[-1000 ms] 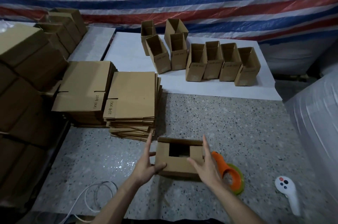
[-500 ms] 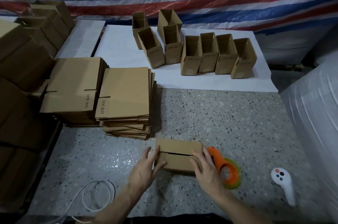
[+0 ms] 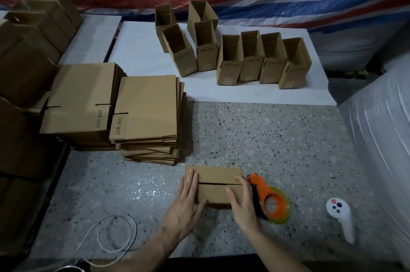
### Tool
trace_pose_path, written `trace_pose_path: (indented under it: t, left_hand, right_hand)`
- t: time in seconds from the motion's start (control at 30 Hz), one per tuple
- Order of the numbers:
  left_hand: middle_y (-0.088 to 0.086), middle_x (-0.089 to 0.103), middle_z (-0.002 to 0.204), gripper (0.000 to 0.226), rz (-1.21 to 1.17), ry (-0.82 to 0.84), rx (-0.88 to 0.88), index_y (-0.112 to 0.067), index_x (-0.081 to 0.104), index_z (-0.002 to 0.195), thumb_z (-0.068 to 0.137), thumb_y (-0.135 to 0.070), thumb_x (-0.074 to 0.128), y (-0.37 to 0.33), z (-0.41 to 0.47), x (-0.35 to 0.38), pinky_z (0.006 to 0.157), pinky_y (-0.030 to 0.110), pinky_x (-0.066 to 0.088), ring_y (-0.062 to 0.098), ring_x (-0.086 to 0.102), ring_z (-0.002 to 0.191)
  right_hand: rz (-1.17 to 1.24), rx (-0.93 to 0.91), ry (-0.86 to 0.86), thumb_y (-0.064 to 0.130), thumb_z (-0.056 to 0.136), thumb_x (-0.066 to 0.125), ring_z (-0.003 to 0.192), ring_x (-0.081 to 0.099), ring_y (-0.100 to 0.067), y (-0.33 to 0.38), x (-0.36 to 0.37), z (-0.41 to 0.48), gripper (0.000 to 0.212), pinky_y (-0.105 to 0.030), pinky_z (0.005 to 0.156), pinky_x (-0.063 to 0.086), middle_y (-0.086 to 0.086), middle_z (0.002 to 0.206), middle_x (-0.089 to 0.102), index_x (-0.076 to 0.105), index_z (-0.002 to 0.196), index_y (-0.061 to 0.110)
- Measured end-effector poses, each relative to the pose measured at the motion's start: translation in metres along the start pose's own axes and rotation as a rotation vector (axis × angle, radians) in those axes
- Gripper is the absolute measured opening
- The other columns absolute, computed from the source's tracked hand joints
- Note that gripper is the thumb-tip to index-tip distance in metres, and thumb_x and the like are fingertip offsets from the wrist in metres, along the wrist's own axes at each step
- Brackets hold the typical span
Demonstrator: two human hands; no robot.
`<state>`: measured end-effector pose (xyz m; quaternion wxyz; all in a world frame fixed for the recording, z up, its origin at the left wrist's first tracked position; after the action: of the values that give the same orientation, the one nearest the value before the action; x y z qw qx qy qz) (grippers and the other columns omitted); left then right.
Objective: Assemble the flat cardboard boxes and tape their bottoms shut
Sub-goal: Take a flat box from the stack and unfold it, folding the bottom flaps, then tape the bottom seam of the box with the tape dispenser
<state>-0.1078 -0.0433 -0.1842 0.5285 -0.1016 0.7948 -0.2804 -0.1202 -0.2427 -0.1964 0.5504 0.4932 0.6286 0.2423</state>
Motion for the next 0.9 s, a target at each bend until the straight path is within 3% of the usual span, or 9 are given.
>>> trace_pose_path:
  t: [0.17,0.27,0.4,0.5,0.57,0.67,0.73,0.83,0.9]
  left_hand:
    - [-0.015,-0.036,0.156,0.074,0.095,0.035,-0.017,-0.035,-0.022,0.151,0.1,-0.057,0.028,0.002,-0.006,0.006,0.115,0.039,0.035,0.023,-0.015,0.152]
    - [-0.016,-0.043,0.154,0.07,0.157,0.092,-0.023,-0.045,-0.031,0.146,0.098,-0.061,0.017,0.003,-0.006,0.009,0.112,0.044,0.041,0.025,-0.016,0.152]
    - [-0.012,-0.051,0.149,0.075,0.246,0.117,-0.011,-0.042,-0.04,0.14,0.106,-0.048,0.027,0.001,-0.007,0.009,0.111,0.046,0.042,0.029,-0.012,0.154]
    - [-0.007,-0.052,0.147,0.075,0.259,0.116,-0.007,-0.037,-0.041,0.139,0.106,-0.048,0.025,0.0,-0.004,0.006,0.113,0.045,0.038,0.03,-0.008,0.154]
    - [-0.006,-0.053,0.146,0.076,0.27,0.136,-0.014,-0.037,-0.043,0.138,0.106,-0.048,0.025,0.0,-0.004,0.005,0.115,0.045,0.037,0.03,-0.007,0.154]
    - [-0.003,-0.05,0.149,0.077,0.275,0.157,-0.033,-0.034,-0.037,0.146,0.108,-0.041,0.031,-0.001,-0.006,0.004,0.118,0.047,0.034,0.032,-0.005,0.154]
    - [-0.001,-0.045,0.153,0.075,0.27,0.175,-0.053,-0.032,-0.027,0.153,0.108,-0.041,0.033,-0.002,-0.003,0.002,0.118,0.048,0.034,0.032,-0.003,0.154]
    - [0.001,-0.043,0.152,0.071,0.296,0.199,-0.055,-0.029,-0.021,0.156,0.109,-0.039,0.031,-0.007,-0.002,-0.003,0.12,0.048,0.029,0.035,-0.002,0.154]
    - [0.006,-0.043,0.151,0.07,0.355,0.193,-0.039,-0.024,-0.022,0.155,0.109,-0.034,0.029,-0.009,-0.005,-0.003,0.123,0.048,0.021,0.038,-0.001,0.153]
  right_hand:
    - [-0.009,0.017,0.012,0.031,0.095,0.066,0.125,0.047,-0.014,-0.002,-0.003,0.003,0.03,-0.033,0.107,0.038,0.0,0.131,0.051,0.052,0.122,0.032]
    - [0.004,0.014,-0.034,0.027,0.095,0.066,0.122,0.049,-0.013,0.003,-0.005,0.004,0.025,-0.029,0.106,0.038,0.001,0.127,0.056,0.057,0.119,0.025]
    - [0.026,0.048,-0.036,0.027,0.098,0.062,0.115,0.053,-0.011,0.006,-0.004,0.003,0.018,-0.026,0.099,0.042,0.002,0.121,0.059,0.06,0.115,0.021]
    - [0.146,0.193,-0.312,0.037,0.103,0.049,0.097,0.06,-0.023,-0.008,-0.031,0.009,0.019,-0.026,0.073,0.043,-0.002,0.104,0.062,0.057,0.106,0.02]
    - [0.017,0.33,-0.446,0.028,0.1,0.056,0.091,0.061,-0.027,-0.028,-0.055,0.013,0.011,-0.032,0.072,0.046,-0.006,0.101,0.062,0.054,0.101,0.017]
    - [-0.28,0.413,-0.126,0.031,0.083,0.08,0.078,0.063,-0.024,-0.064,-0.059,0.015,0.026,-0.034,0.072,0.051,-0.006,0.087,0.067,0.061,0.09,0.015]
    - [-0.349,0.355,0.044,0.039,0.085,0.077,0.091,0.064,-0.021,-0.072,-0.055,0.013,0.038,-0.038,0.083,0.053,0.001,0.1,0.067,0.06,0.114,0.021]
    - [-0.425,0.327,0.039,0.023,0.094,0.067,0.092,0.061,-0.022,-0.077,-0.055,0.02,0.042,-0.037,0.089,0.05,-0.003,0.102,0.065,0.055,0.133,0.012]
    - [-0.552,0.352,0.012,0.026,0.098,0.061,0.083,0.064,-0.026,-0.07,-0.061,0.023,0.028,-0.038,0.083,0.054,-0.009,0.092,0.066,0.061,0.117,0.006]
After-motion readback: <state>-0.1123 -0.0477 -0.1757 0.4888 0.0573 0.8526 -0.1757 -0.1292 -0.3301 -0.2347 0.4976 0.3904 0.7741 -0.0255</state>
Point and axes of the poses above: each hand's wrist, its own z-axis towards the middle knuckle, its own x-axis out of the palm, y = z × x, the point moved 4 cm from there along z, towards the middle knuckle
